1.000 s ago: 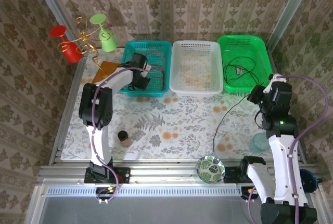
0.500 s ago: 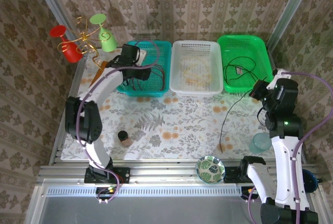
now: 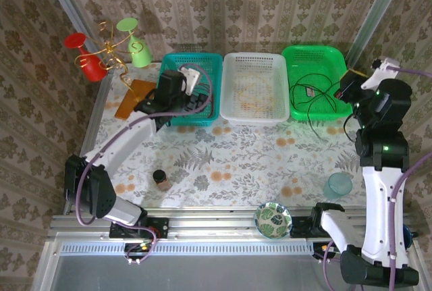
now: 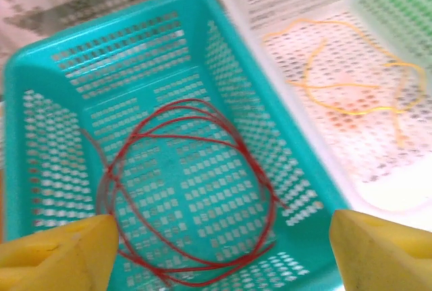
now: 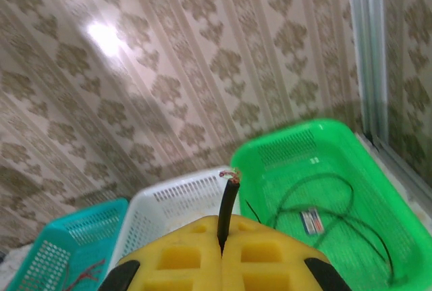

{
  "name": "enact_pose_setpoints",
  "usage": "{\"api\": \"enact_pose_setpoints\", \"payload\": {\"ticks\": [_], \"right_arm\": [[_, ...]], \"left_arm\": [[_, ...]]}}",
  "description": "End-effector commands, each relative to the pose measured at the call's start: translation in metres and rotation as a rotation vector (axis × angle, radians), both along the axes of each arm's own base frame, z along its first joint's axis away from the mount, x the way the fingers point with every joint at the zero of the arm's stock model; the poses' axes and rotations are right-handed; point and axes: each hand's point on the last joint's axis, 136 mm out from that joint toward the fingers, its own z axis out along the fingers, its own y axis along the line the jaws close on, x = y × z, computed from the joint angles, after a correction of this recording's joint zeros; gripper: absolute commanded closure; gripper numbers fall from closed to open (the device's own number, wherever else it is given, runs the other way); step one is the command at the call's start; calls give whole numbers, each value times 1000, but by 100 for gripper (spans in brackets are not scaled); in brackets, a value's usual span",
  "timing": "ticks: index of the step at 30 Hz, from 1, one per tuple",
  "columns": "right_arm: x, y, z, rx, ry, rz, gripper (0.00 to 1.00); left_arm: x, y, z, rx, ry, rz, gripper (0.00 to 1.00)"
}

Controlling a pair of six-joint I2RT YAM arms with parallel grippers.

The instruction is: Untangle the cables

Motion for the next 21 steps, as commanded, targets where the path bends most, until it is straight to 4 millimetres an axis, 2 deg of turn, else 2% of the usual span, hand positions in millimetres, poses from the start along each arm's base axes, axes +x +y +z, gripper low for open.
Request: {"api": "enact_pose_setpoints", "payload": {"ticks": [1,6,11,14,17,21], "right_arm": [[9,5,58,-56,-177,39,100],[27,-3,111,-113,-313,3,100],[56,-12,142,-137,-364,-17,100],[75,-15,152,-142,-378,-19,100],[96,-19,153,-162,-371,-25,100],[132,-30,131,-178,-365,-51,100]], "left_arm": [[-7,-16,10,-104,-38,-7,17],[-20,-30,2,-109,-36,-33,17],[-32,-50,6,-172,-44,-87,17],[-39,-66,12,-200,-57,-145,17],[-43,-79,19,-221,-73,-185,17],[-47,-92,22,-241,-83,-213,17]]}}
